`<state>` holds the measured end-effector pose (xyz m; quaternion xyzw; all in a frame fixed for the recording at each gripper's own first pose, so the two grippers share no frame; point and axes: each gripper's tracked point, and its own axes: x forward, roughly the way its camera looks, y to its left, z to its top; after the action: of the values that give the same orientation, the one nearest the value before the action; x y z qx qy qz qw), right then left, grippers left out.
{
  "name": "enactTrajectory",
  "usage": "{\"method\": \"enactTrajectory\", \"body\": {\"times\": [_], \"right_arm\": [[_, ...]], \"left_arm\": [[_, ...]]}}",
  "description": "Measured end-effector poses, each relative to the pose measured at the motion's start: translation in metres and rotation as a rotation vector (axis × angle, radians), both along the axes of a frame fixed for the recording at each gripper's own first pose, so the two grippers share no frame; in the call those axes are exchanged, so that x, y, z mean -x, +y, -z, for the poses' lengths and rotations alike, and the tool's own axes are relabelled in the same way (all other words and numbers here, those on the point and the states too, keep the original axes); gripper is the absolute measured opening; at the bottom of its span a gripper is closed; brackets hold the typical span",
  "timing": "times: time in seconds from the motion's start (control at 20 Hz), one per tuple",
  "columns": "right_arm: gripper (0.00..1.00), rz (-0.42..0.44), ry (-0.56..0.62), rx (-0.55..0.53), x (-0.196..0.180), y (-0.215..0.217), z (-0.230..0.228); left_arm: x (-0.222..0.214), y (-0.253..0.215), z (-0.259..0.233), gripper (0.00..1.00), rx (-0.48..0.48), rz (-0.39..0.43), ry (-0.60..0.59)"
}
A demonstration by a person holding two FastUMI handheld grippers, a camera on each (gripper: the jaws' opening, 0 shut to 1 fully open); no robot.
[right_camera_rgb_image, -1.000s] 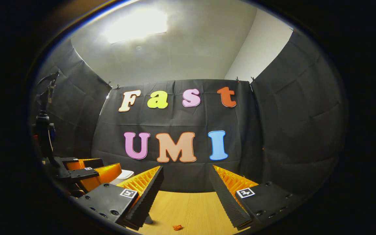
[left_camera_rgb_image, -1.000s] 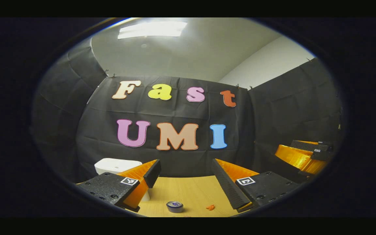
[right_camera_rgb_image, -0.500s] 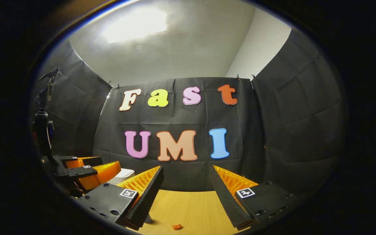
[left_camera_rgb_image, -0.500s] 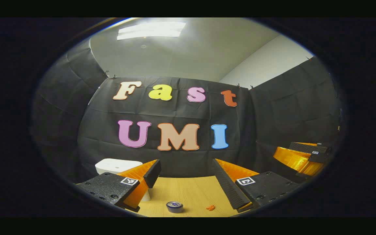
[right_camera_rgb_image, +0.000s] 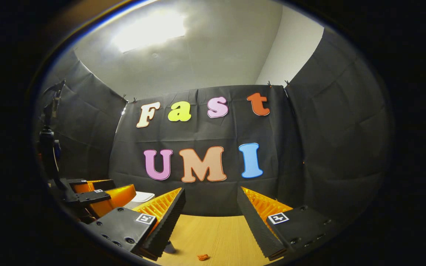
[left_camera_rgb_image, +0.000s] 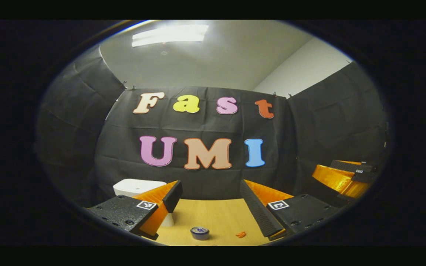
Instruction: Press the lid of the desktop garbage bin to open it, pick up the crumpled paper on the desktop and throw it into the bin, then pick up the pop can on the desktop and drop it into the bin, and finally close the garbage bin lid.
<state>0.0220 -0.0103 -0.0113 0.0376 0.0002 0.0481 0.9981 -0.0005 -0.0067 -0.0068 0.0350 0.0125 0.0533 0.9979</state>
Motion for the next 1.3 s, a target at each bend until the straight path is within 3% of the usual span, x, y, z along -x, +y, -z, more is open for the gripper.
{"method": "enactTrajectory", "body": {"times": [0.9, 1.2, 1.3], "right_arm": [[0.94, -0.109, 0.055, -0.021, -0.019, -0.015, 0.024], [0.94, -0.112, 0.084, -0.023, -0.021, -0.015, 0.039], [0.94, -0.090, 0.095, -0.011, -0.025, -0.013, 0.043]], "left_arm": [[0.004, -0.009, 0.002, 0.93, -0.063, -0.095, 0.007], [-0.007, 0.015, -0.013, 0.94, -0.088, -0.102, -0.019], [-0.021, 0.038, -0.017, 0.78, -0.100, -0.101, -0.028]]}}
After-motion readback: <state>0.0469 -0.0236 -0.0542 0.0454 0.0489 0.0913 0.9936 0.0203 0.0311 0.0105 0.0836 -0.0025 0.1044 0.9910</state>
